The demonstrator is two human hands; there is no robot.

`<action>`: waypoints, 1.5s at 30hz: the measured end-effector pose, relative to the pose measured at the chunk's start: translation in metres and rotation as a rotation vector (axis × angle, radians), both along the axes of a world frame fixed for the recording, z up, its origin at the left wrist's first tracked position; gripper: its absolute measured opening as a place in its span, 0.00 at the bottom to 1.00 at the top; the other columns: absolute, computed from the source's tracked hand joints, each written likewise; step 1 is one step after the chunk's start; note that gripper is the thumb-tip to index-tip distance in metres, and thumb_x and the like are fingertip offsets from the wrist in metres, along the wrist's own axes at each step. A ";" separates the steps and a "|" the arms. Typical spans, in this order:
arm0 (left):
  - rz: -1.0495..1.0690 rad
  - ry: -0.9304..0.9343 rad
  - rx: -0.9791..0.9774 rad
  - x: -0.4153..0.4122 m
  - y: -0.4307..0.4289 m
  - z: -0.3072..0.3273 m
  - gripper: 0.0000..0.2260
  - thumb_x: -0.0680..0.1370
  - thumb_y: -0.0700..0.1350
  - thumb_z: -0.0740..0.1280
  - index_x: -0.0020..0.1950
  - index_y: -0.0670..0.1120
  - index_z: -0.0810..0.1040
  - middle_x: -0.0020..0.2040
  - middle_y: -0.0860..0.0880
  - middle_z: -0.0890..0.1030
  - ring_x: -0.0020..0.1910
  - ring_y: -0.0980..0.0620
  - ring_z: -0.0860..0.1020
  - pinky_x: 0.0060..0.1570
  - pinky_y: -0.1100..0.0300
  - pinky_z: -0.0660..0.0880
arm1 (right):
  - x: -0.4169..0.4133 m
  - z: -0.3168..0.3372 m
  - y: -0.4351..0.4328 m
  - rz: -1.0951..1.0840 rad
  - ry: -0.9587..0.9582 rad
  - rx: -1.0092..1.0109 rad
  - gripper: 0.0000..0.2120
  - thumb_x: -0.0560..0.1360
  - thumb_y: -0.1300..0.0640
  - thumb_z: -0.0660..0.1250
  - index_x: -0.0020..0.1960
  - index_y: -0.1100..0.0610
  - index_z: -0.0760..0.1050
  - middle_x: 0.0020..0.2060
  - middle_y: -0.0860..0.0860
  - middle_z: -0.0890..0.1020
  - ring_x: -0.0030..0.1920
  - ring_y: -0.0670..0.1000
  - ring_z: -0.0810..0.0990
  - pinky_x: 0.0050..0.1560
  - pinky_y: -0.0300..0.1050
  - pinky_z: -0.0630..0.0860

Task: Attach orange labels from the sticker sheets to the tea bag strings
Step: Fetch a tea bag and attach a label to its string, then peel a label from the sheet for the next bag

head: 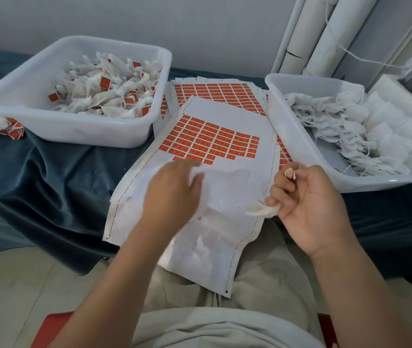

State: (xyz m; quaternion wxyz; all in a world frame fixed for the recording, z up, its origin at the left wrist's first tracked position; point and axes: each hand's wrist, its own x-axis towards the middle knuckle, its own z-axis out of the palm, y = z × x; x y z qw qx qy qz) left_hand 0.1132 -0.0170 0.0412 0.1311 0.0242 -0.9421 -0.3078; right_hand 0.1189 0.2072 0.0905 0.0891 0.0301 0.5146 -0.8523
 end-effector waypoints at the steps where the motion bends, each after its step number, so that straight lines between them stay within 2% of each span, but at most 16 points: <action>1: 0.049 -0.052 -0.105 -0.006 -0.012 -0.004 0.25 0.82 0.61 0.65 0.77 0.54 0.71 0.76 0.53 0.74 0.76 0.50 0.71 0.75 0.52 0.64 | -0.003 -0.003 0.003 -0.019 -0.018 0.057 0.09 0.77 0.58 0.57 0.38 0.52 0.67 0.32 0.48 0.61 0.26 0.47 0.59 0.29 0.40 0.70; 4: 0.041 -0.296 -0.317 -0.016 -0.037 -0.011 0.40 0.77 0.75 0.59 0.83 0.55 0.56 0.85 0.51 0.56 0.85 0.44 0.53 0.80 0.41 0.50 | -0.016 -0.013 0.016 0.073 -0.103 0.373 0.17 0.81 0.54 0.60 0.33 0.49 0.65 0.31 0.49 0.58 0.26 0.47 0.54 0.24 0.40 0.57; 8: 0.112 -0.383 -0.521 -0.006 -0.041 -0.006 0.44 0.73 0.81 0.48 0.80 0.54 0.60 0.80 0.46 0.66 0.78 0.39 0.67 0.72 0.38 0.68 | -0.022 -0.025 0.045 0.559 -0.195 1.088 0.26 0.75 0.28 0.64 0.37 0.49 0.80 0.28 0.46 0.66 0.26 0.48 0.61 0.27 0.39 0.61; 12: 0.163 -0.436 -0.511 -0.004 -0.039 -0.001 0.41 0.74 0.80 0.53 0.78 0.55 0.63 0.77 0.44 0.66 0.73 0.37 0.68 0.65 0.40 0.73 | -0.027 -0.047 0.048 0.507 -0.137 1.615 0.34 0.74 0.22 0.59 0.36 0.53 0.74 0.27 0.47 0.73 0.29 0.47 0.74 0.35 0.45 0.70; 15: 0.199 -0.398 -0.270 -0.009 -0.047 0.002 0.36 0.76 0.73 0.65 0.77 0.53 0.67 0.73 0.44 0.68 0.67 0.40 0.73 0.64 0.42 0.75 | -0.030 -0.053 0.045 0.432 -0.165 1.307 0.29 0.74 0.28 0.68 0.39 0.56 0.78 0.26 0.44 0.70 0.25 0.45 0.69 0.31 0.42 0.67; 18: 0.205 -0.393 -0.169 -0.010 -0.059 0.013 0.33 0.75 0.70 0.69 0.74 0.55 0.70 0.68 0.49 0.76 0.50 0.53 0.73 0.51 0.52 0.77 | -0.024 -0.029 0.050 0.328 -0.045 1.023 0.05 0.79 0.43 0.72 0.48 0.41 0.86 0.31 0.38 0.82 0.27 0.37 0.77 0.32 0.36 0.73; 21: 0.194 -0.396 -0.281 -0.001 -0.067 0.031 0.29 0.75 0.72 0.67 0.69 0.57 0.73 0.51 0.59 0.79 0.39 0.60 0.72 0.35 0.63 0.68 | -0.010 0.005 0.057 0.299 0.208 1.233 0.05 0.79 0.40 0.70 0.49 0.39 0.83 0.40 0.40 0.87 0.37 0.41 0.84 0.39 0.45 0.78; 22: 0.154 -0.332 -0.281 0.003 -0.064 0.038 0.29 0.74 0.72 0.68 0.69 0.59 0.72 0.52 0.59 0.78 0.40 0.60 0.73 0.35 0.63 0.69 | -0.002 0.017 0.056 0.300 0.311 1.363 0.06 0.77 0.37 0.69 0.45 0.37 0.81 0.37 0.39 0.85 0.35 0.40 0.82 0.36 0.41 0.75; 24: -0.049 -0.098 -0.234 0.011 -0.051 0.052 0.36 0.71 0.72 0.70 0.76 0.66 0.63 0.72 0.56 0.73 0.59 0.56 0.75 0.51 0.54 0.78 | 0.015 0.032 0.051 0.275 0.522 1.487 0.15 0.77 0.35 0.66 0.37 0.42 0.76 0.31 0.40 0.80 0.31 0.41 0.77 0.31 0.36 0.68; 27: -0.557 0.221 -0.263 0.019 -0.018 0.095 0.45 0.69 0.75 0.66 0.82 0.70 0.50 0.85 0.57 0.52 0.84 0.48 0.54 0.75 0.38 0.58 | 0.036 0.047 0.037 0.339 0.804 1.525 0.24 0.80 0.37 0.62 0.32 0.52 0.68 0.29 0.47 0.74 0.32 0.46 0.73 0.36 0.39 0.69; 31: -0.940 -0.009 -0.446 -0.004 0.010 0.142 0.39 0.67 0.78 0.67 0.76 0.71 0.64 0.85 0.61 0.46 0.83 0.56 0.36 0.77 0.47 0.39 | 0.043 0.056 0.027 0.439 0.921 1.575 0.22 0.83 0.38 0.60 0.33 0.46 0.65 0.30 0.42 0.71 0.38 0.43 0.73 0.36 0.36 0.66; 34: -0.909 -0.187 -0.667 -0.025 0.017 0.165 0.24 0.67 0.77 0.69 0.58 0.68 0.73 0.78 0.62 0.69 0.83 0.52 0.54 0.81 0.45 0.51 | 0.044 0.059 0.033 0.245 0.827 1.599 0.17 0.78 0.32 0.61 0.37 0.42 0.69 0.34 0.39 0.76 0.39 0.38 0.76 0.34 0.34 0.60; 36: -0.824 -0.168 -0.614 -0.035 0.018 0.175 0.19 0.69 0.73 0.73 0.45 0.61 0.76 0.53 0.62 0.83 0.64 0.54 0.77 0.66 0.55 0.73 | 0.046 0.064 0.042 -0.016 0.742 1.601 0.14 0.76 0.27 0.63 0.53 0.34 0.77 0.36 0.28 0.75 0.45 0.29 0.77 0.36 0.31 0.64; 38: -0.684 -0.006 -0.523 -0.046 0.012 0.183 0.20 0.72 0.69 0.73 0.38 0.55 0.72 0.36 0.56 0.76 0.42 0.54 0.76 0.43 0.56 0.71 | 0.050 0.071 0.052 -0.349 0.721 1.470 0.18 0.77 0.25 0.62 0.60 0.33 0.77 0.33 0.32 0.77 0.43 0.31 0.79 0.34 0.35 0.70; 42: -0.329 0.367 -0.198 -0.062 -0.015 0.201 0.20 0.77 0.66 0.71 0.42 0.50 0.75 0.35 0.53 0.71 0.37 0.54 0.70 0.37 0.57 0.65 | 0.057 0.083 0.062 -0.663 0.674 1.149 0.12 0.79 0.26 0.60 0.53 0.30 0.77 0.34 0.46 0.77 0.32 0.50 0.78 0.34 0.57 0.78; 45: -0.145 0.373 0.253 -0.073 -0.047 0.202 0.18 0.78 0.62 0.67 0.44 0.48 0.79 0.35 0.54 0.77 0.32 0.56 0.73 0.34 0.60 0.72 | 0.060 0.087 0.065 -0.507 0.606 1.151 0.18 0.78 0.23 0.58 0.50 0.31 0.81 0.35 0.44 0.81 0.34 0.48 0.81 0.31 0.45 0.78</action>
